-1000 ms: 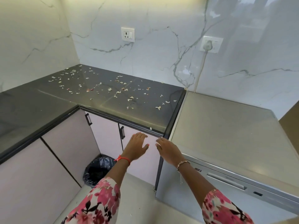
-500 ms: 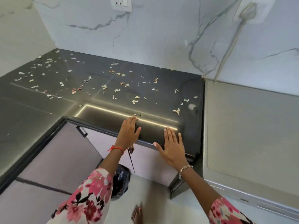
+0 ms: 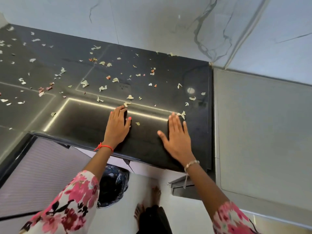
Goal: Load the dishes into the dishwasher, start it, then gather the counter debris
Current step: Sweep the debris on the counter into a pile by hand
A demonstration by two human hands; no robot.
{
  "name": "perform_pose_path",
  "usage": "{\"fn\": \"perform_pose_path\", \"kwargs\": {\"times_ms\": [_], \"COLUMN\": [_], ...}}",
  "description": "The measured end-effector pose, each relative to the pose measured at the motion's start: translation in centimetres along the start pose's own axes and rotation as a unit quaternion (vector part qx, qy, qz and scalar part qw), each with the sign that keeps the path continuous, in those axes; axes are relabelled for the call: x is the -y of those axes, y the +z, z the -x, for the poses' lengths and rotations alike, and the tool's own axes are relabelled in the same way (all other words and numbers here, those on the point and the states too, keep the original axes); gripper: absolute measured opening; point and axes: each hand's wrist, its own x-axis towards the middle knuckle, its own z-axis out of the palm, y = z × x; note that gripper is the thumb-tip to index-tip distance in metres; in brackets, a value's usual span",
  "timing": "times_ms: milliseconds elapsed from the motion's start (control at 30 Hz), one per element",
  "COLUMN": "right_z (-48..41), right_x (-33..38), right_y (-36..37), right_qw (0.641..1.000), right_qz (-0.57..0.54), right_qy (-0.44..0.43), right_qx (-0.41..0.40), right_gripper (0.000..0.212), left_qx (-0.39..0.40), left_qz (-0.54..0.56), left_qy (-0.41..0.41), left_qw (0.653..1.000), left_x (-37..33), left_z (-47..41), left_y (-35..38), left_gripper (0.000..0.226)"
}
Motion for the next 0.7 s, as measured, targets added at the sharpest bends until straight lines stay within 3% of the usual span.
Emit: {"fn": "perform_pose_path", "kwargs": {"times_ms": [133,267,333,400,467,567,700], "right_z": [-5.4,-5.7,-5.5,-5.9,-7.6,-11.3,-14.5], "right_x": [-3.0,-0.8,1.9,3.5,2.3,-3.1,-8.7], "right_y": [-1.0,-0.1,0.1,-0.1,-1.0,-2.3,-2.7], "right_qw": [0.993,0.981,0.985,0.987,0.978,0.98,0.976], "right_qz": [-0.04,-0.028,-0.069,-0.146,-0.201,-0.134,-0.067], "right_qy": [0.111,0.189,0.158,0.067,0.046,0.135,0.203], "right_qx": [-0.016,-0.026,-0.005,0.023,-0.002,-0.061,-0.033], "right_gripper": [0.077,0.079,0.079,0.073,0.066,0.065,0.076], "left_qx": [0.007,-0.001,-0.012,-0.014,-0.002,0.018,0.019], "left_qz": [0.015,0.059,0.065,0.067,0.063,0.05,0.039], "left_qy": [-0.004,-0.029,-0.035,-0.039,-0.038,-0.038,-0.023], "left_qw": [1.0,0.998,0.997,0.997,0.997,0.998,0.999], "left_x": [0.2,0.4,0.7,1.2,1.9,3.0,3.9], "left_z": [-0.6,-2.0,-2.9,-3.8,-4.9,-6.1,-6.6], "left_y": [-0.4,-1.3,-1.5,-1.5,-1.5,-1.5,-1.5], "left_gripper": [0.03,0.025,0.025,0.026,0.027,0.031,0.034]}}
